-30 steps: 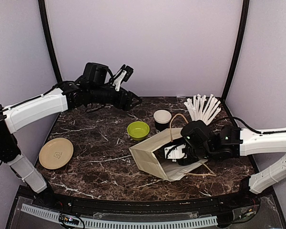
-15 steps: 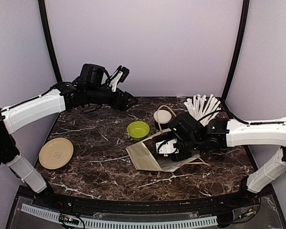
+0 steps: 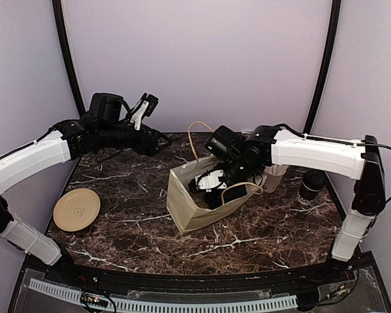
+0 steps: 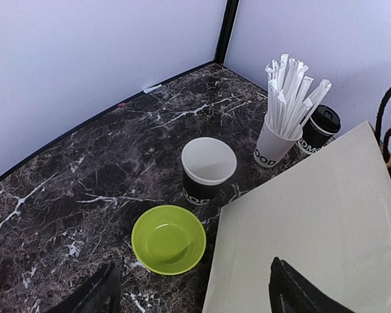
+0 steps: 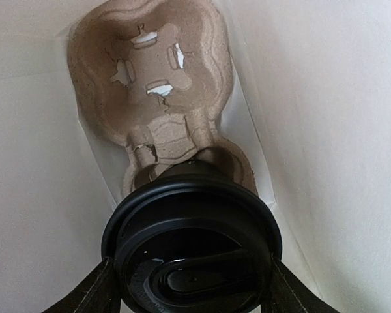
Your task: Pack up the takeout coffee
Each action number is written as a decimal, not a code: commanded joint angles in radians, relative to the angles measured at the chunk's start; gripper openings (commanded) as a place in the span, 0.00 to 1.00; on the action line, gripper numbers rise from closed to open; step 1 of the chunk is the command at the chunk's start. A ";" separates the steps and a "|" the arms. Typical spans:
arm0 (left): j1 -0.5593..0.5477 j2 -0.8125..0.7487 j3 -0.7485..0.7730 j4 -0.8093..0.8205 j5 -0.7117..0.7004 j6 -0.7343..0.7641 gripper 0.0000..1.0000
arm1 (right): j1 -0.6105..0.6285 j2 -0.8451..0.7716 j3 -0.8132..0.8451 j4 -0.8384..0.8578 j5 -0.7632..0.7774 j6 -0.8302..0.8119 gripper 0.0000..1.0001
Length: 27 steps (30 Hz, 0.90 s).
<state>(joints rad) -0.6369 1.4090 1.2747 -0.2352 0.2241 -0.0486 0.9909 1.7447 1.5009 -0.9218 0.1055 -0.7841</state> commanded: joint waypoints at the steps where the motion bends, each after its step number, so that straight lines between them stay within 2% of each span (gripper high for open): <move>1: 0.020 -0.088 -0.058 -0.008 0.006 0.002 0.81 | -0.005 0.097 0.091 -0.289 -0.159 -0.001 0.39; 6: 0.026 -0.146 -0.080 -0.037 -0.003 0.000 0.81 | -0.013 0.204 0.236 -0.415 -0.176 -0.021 0.39; 12: 0.036 -0.186 -0.078 -0.065 -0.031 0.011 0.81 | -0.044 0.261 0.324 -0.413 -0.141 -0.027 0.39; 19: 0.039 -0.197 -0.087 -0.066 -0.026 0.002 0.81 | -0.096 0.322 0.360 -0.357 -0.123 -0.051 0.40; 27: 0.041 -0.192 -0.094 -0.053 -0.013 -0.002 0.81 | -0.133 0.351 0.275 -0.281 -0.133 -0.057 0.42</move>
<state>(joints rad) -0.6037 1.2377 1.1931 -0.2901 0.2005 -0.0486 0.8871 2.0178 1.8606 -1.1908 -0.0494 -0.8345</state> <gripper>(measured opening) 0.813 0.681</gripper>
